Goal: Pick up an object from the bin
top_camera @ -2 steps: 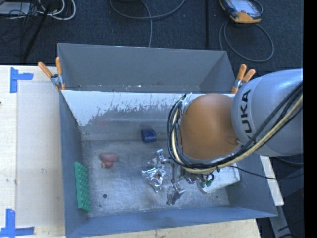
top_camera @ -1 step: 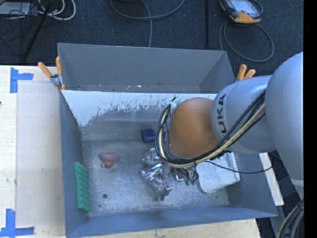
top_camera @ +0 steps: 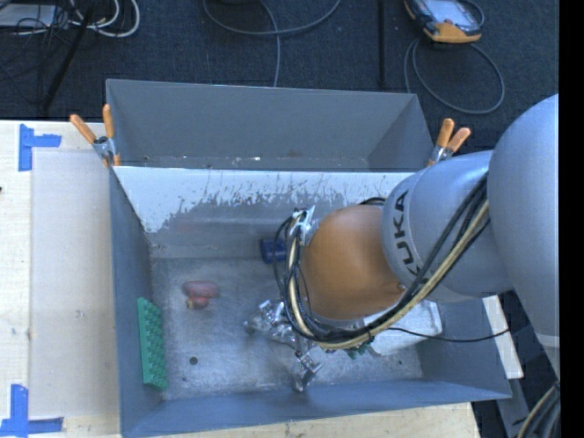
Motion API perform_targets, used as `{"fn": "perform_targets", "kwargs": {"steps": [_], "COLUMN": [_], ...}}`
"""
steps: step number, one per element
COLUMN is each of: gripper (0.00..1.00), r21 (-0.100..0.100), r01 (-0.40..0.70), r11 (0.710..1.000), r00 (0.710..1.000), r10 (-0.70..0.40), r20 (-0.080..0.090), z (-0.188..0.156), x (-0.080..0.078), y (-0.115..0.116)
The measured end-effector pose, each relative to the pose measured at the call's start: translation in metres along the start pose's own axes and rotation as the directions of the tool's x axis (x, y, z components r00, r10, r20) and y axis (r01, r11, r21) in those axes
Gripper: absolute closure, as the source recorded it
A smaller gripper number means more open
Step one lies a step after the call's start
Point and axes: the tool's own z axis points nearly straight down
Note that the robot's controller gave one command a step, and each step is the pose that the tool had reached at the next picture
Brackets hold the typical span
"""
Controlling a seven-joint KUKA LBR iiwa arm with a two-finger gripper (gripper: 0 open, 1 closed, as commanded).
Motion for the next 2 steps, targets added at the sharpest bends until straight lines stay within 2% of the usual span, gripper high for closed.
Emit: {"fn": "perform_targets", "kwargs": {"steps": [1,2], "gripper": [0.00,0.00], "r21": [0.001,-0.008], "r01": [0.119,0.277], "r11": [0.993,0.961], "r00": [0.993,0.961], "r10": [-0.119,-0.277], "r20": [-0.005,-0.010], "z": [-0.049,0.002], "x": [-0.035,-0.035], "y": [-0.091,-0.016]}}
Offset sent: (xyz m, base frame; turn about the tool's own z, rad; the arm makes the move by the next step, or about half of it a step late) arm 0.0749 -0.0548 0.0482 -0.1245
